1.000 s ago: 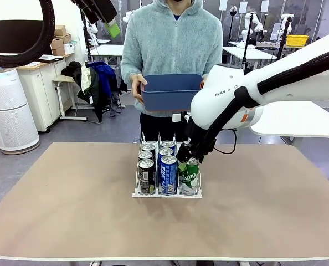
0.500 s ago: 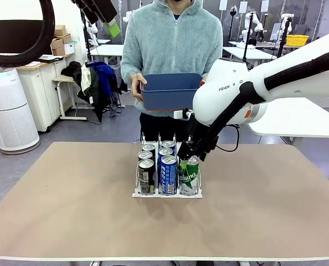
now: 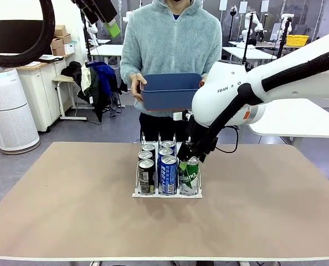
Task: Fill the beverage cans into the dispenser.
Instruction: Place the picked Sprite in the line of the Automatic Can Dispenser with the same cans.
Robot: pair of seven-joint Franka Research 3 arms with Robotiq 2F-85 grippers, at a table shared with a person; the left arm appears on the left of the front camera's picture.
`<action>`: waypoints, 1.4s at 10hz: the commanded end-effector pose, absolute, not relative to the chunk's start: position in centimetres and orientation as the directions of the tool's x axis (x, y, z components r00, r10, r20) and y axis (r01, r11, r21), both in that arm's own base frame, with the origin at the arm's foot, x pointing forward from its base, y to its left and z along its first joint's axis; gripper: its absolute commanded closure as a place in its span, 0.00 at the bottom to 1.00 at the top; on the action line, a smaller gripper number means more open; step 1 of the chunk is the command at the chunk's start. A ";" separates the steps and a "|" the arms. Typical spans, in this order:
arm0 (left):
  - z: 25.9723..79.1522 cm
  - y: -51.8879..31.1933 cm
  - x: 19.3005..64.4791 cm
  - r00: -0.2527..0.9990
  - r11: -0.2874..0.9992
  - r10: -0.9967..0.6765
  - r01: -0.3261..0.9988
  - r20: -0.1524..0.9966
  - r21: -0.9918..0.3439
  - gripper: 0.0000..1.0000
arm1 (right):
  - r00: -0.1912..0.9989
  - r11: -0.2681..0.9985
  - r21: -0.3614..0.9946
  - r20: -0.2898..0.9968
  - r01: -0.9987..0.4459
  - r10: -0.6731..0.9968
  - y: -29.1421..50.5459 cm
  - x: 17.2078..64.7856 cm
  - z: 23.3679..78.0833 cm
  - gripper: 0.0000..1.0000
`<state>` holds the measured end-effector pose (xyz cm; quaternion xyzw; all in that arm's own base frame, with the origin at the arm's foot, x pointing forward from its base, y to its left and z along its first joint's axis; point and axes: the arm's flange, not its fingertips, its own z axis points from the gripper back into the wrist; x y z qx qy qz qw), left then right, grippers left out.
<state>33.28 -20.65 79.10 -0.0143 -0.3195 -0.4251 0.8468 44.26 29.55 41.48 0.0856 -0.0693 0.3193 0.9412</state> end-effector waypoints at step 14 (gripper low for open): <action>79.0 -20.5 33.2 0.436 0.642 -0.707 0.726 0.557 0.248 0.00 | 0.578 0.537 0.222 0.409 -0.814 0.707 20.3 46.0 71.7 0.00</action>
